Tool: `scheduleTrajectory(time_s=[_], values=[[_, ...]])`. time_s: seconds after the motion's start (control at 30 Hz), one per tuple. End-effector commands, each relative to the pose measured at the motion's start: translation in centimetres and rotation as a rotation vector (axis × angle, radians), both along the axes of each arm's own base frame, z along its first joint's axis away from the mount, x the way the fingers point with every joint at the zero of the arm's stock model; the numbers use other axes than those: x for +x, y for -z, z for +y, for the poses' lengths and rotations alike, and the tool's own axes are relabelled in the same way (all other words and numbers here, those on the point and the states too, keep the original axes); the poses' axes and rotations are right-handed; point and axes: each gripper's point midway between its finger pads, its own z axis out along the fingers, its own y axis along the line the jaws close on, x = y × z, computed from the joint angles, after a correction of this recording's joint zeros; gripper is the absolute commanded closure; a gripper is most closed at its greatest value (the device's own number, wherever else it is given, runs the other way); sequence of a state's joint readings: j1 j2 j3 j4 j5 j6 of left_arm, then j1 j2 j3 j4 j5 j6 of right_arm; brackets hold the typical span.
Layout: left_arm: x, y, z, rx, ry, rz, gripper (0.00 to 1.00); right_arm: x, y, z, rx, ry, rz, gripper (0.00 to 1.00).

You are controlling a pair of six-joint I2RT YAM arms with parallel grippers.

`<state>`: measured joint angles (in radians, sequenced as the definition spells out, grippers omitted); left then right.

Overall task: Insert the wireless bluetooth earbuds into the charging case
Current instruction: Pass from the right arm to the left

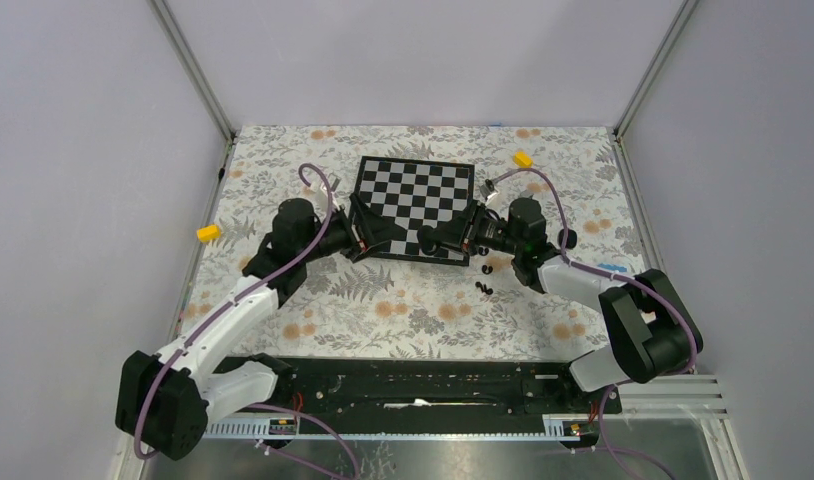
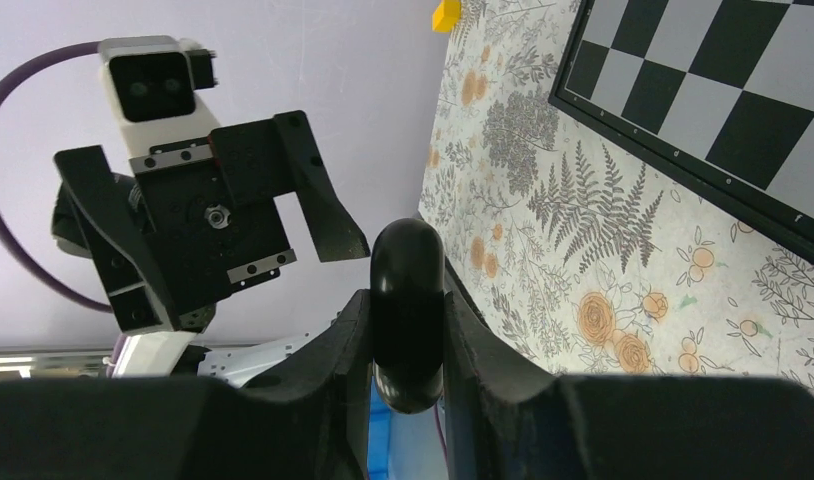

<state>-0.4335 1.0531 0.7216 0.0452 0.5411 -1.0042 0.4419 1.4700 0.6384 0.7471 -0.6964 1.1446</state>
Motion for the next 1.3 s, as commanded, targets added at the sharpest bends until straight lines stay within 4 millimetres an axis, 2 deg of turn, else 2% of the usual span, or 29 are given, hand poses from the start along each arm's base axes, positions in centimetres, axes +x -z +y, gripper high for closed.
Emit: scheduleTrajectory(time_s=[0.0,0.17,0.4,0.8,1.0,1.13,1.27], values=[[-0.7,-3.6,-0.5,-0.17,0.088,-0.043,0.01,0.2,-2.4,-0.3,0.042,0.018,-0.119,1.0],[-1.1,-4.0,-0.7,-0.258,0.143,-0.029,0.01,-0.1,-2.8,-0.2,0.074,0.006,-0.132,1.0],[-2.0,-5.1,-1.2,-0.361,0.226,-0.024,0.01,-0.2,-4.4,0.3,0.155,-0.028,-0.168,1.0],[-1.7,-3.7,-1.7,-0.388,0.264,0.018,0.01,-1.0,-6.2,1.4,0.242,-0.072,-0.208,1.0],[-1.0,-3.6,-1.7,-0.413,0.238,0.01,0.1,-2.4,-6.7,3.9,0.273,-0.152,-0.212,1.0],[-1.0,-3.5,-1.7,-0.417,0.235,0.001,0.13,-2.4,-7.0,4.2,0.302,-0.158,-0.201,1.0],[-1.1,-2.9,-1.6,-0.402,0.234,-0.001,0.21,-2.4,-7.4,4.2,0.344,-0.159,-0.18,1.0]])
